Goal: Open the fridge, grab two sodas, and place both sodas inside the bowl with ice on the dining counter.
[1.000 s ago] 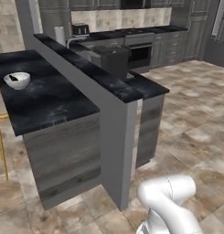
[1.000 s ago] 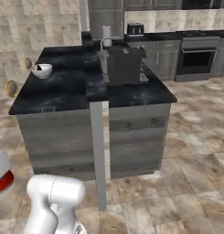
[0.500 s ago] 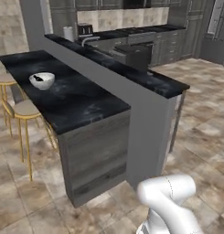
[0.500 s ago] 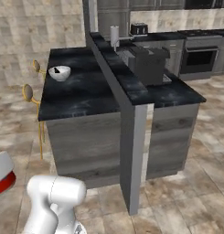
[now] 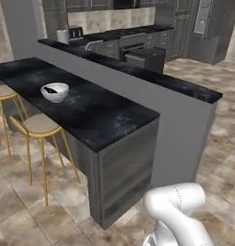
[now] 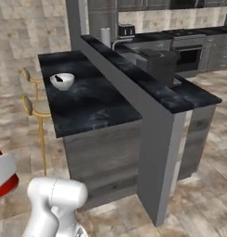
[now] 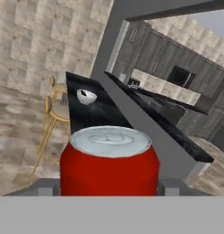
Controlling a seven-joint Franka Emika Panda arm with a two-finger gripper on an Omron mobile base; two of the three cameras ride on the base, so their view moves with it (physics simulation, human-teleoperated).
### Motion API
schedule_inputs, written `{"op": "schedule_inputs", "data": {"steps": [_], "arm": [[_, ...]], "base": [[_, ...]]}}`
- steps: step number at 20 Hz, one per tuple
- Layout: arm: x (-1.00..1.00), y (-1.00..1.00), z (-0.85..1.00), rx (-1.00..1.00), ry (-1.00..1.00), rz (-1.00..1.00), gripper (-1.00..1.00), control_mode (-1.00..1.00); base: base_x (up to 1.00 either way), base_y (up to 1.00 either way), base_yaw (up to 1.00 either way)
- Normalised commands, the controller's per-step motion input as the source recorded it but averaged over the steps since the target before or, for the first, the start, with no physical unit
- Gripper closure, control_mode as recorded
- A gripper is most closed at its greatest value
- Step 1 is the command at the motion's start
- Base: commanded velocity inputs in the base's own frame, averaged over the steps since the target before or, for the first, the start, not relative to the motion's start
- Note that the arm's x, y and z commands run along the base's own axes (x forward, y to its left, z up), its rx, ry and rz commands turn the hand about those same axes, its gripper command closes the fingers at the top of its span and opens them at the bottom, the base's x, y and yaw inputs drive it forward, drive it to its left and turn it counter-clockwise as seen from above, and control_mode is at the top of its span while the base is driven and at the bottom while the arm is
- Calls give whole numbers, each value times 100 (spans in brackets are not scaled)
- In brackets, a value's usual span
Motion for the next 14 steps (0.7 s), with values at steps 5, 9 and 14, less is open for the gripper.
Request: {"op": "schedule_inputs", "data": {"steps": [5,9,14], "arm": [[0,0,0,0,0,0,100,100],[0,0,0,0,0,0,100,100],[0,0,0,0,0,0,100,100]], "base": [[35,100,-33],[35,100,-32],[36,100,-34]]}}
